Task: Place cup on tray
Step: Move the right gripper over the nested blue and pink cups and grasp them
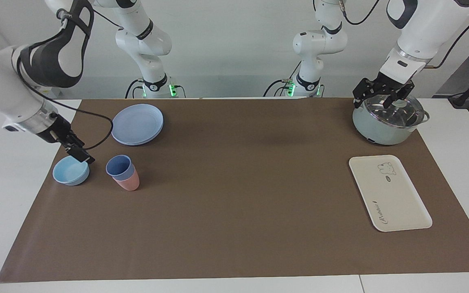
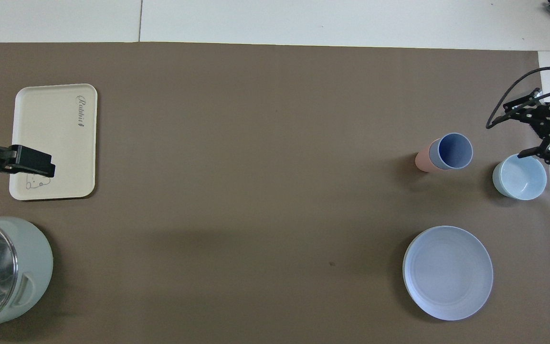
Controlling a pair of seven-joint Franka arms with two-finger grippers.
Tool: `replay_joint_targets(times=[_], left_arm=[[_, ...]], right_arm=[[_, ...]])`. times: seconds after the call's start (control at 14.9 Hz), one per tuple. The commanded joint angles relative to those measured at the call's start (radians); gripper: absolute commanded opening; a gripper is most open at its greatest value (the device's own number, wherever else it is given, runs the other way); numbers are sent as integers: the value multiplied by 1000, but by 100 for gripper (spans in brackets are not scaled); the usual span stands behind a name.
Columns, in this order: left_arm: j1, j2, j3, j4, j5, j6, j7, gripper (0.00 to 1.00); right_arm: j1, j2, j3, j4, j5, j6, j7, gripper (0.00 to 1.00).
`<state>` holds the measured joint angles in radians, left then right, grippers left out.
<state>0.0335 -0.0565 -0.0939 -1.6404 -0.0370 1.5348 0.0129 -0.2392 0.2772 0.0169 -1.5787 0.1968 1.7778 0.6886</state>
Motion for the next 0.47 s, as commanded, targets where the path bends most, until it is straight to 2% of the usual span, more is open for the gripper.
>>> replay_joint_targets(times=[0.0, 0.13, 0.4], left_arm=[[5, -25, -3, -21, 17, -1, 1, 100], [5, -25, -3, -19, 17, -1, 1, 100], [5, -25, -3, -21, 17, -1, 1, 100]], right_arm=[[-29, 77, 12, 39, 68, 34, 80, 92], [-55, 115, 11, 39, 145, 60, 126, 93], [-66, 226, 12, 39, 197, 64, 127, 93]])
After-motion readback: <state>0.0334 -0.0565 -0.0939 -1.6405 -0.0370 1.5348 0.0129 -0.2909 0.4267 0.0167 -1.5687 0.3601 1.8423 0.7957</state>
